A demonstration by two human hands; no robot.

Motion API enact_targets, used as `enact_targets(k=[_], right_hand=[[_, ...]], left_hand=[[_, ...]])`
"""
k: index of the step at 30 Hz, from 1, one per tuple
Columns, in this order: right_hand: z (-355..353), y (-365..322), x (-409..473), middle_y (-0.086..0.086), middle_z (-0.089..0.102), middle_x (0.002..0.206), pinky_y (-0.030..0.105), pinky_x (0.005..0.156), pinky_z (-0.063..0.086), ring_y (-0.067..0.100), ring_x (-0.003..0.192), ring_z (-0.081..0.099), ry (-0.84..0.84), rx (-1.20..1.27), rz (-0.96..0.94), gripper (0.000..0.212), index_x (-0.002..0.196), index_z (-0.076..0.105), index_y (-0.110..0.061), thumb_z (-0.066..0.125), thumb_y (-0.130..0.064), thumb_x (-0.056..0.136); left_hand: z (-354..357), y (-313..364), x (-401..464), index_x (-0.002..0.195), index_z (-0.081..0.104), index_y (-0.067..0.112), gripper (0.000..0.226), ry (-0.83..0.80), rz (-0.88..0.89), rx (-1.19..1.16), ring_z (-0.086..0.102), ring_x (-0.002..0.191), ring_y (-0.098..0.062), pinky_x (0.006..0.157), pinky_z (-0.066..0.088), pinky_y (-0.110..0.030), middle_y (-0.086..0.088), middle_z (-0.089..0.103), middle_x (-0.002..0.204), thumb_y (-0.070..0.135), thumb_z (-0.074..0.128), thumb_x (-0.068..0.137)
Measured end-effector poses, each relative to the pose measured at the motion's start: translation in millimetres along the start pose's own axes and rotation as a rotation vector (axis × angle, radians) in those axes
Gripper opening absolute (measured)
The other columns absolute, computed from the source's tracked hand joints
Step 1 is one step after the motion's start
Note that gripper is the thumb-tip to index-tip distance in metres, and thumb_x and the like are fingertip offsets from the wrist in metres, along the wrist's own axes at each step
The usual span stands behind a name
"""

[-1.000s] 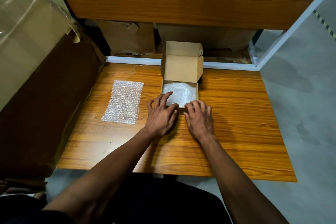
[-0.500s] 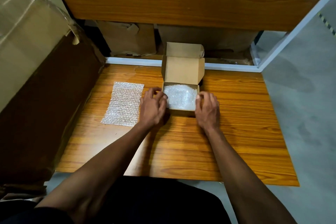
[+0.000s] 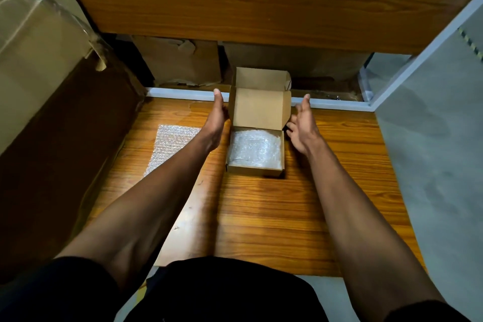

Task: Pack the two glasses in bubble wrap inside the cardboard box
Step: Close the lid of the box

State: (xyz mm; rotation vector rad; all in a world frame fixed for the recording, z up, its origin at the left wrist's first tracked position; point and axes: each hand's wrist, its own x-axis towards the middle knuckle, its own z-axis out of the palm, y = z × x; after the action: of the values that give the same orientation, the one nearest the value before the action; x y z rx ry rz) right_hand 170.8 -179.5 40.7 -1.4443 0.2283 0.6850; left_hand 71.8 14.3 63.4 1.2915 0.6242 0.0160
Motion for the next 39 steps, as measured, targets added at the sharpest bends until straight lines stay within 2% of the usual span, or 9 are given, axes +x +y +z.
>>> enact_targets(k=[8,15,17,22,25,27,30,33,39], right_hand=[[0.8,2.8,-16.8,0.017,0.023,0.17,0.058,0.128,0.017,0.037,0.157,0.02,0.042,-0.01,-0.101,0.095,0.164,0.025,-0.014,0.024,-0.081,0.096],[5.2,8.1,-53.4,0.013,0.025,0.17,0.059,0.127,0.018,0.033,0.157,0.022,0.0,-0.015,-0.073,0.162,0.162,0.032,-0.015,0.04,-0.113,0.033],[4.2,11.7,-57.7,0.013,0.028,0.169,0.06,0.126,0.02,0.034,0.156,0.025,-0.004,-0.045,-0.077,0.172,0.16,0.035,-0.016,0.041,-0.114,0.019],[-5.1,26.7,-59.3,0.014,0.033,0.166,0.067,0.123,0.023,0.037,0.153,0.029,-0.062,-0.113,-0.074,0.134,0.154,0.047,-0.028,0.037,-0.112,0.051],[-11.6,38.4,-62.1,0.016,0.05,0.151,0.057,0.116,0.041,0.032,0.136,0.05,-0.078,-0.215,-0.076,0.093,0.152,0.049,-0.026,0.047,-0.089,0.084],[-16.0,47.6,-60.8,0.013,0.053,0.149,0.045,0.109,0.05,0.026,0.128,0.055,-0.062,-0.325,-0.111,0.07,0.155,0.045,-0.025,0.059,-0.062,0.097],[-17.7,57.6,-64.4,0.008,0.046,0.16,0.028,0.092,0.053,0.02,0.133,0.053,-0.034,-0.388,-0.147,0.073,0.163,0.031,-0.023,0.069,-0.03,0.101],[-14.1,66.1,-73.3,0.006,0.048,0.158,0.027,0.097,0.051,0.021,0.142,0.049,0.025,-0.416,-0.202,0.075,0.161,0.034,-0.019,0.073,-0.013,0.097],[-7.2,89.9,-80.8,0.008,0.062,0.145,0.032,0.094,0.053,0.024,0.13,0.061,0.293,-0.584,-0.295,0.065,0.145,0.054,-0.018,0.084,-0.02,0.087]], left_hand=[[-13.2,-15.0,10.3,0.168,0.022,0.015,0.088,0.043,0.017,-0.045,0.041,0.149,-0.024,0.129,0.019,-0.044,-0.005,0.048,0.157,0.075,0.01,0.103],[-14.1,-21.3,-15.6,0.164,0.037,0.029,0.082,0.058,0.051,-0.058,0.057,0.127,-0.017,0.109,0.042,-0.035,0.002,0.057,0.145,0.075,0.008,0.103],[-16.9,-26.1,-21.2,0.162,0.04,0.032,0.084,0.034,0.056,-0.053,0.052,0.136,-0.025,0.112,0.04,-0.038,0.002,0.056,0.148,0.078,0.006,0.101],[-25.2,-41.3,-28.8,0.158,0.047,0.024,0.09,-0.054,0.025,-0.067,0.032,0.155,-0.033,0.129,0.025,-0.051,-0.008,0.034,0.169,0.081,0.011,0.099],[-28.4,-48.5,-29.6,0.15,0.057,0.014,0.082,-0.077,0.014,-0.033,0.051,0.139,-0.031,0.122,0.039,-0.048,-0.009,0.056,0.152,0.075,0.029,0.103],[-28.4,-52.9,-28.4,0.135,0.067,0.015,0.056,-0.046,0.02,0.053,0.059,0.129,-0.028,0.113,0.048,-0.042,-0.001,0.066,0.134,0.059,0.045,0.108],[-30.0,-66.9,-27.8,0.136,0.068,0.018,0.035,-0.03,0.066,0.213,0.065,0.121,-0.025,0.096,0.054,-0.034,-0.002,0.068,0.136,0.034,0.063,0.105],[-33.1,-81.3,-34.8,0.146,0.062,0.014,0.043,0.022,0.142,0.354,0.063,0.125,-0.017,0.107,0.052,-0.032,0.0,0.063,0.143,0.021,0.068,0.104],[-39.2,-106.6,-41.9,0.139,0.069,0.03,0.044,0.161,0.22,0.591,0.068,0.12,-0.02,0.103,0.057,-0.041,-0.001,0.071,0.135,0.038,0.075,0.096]])
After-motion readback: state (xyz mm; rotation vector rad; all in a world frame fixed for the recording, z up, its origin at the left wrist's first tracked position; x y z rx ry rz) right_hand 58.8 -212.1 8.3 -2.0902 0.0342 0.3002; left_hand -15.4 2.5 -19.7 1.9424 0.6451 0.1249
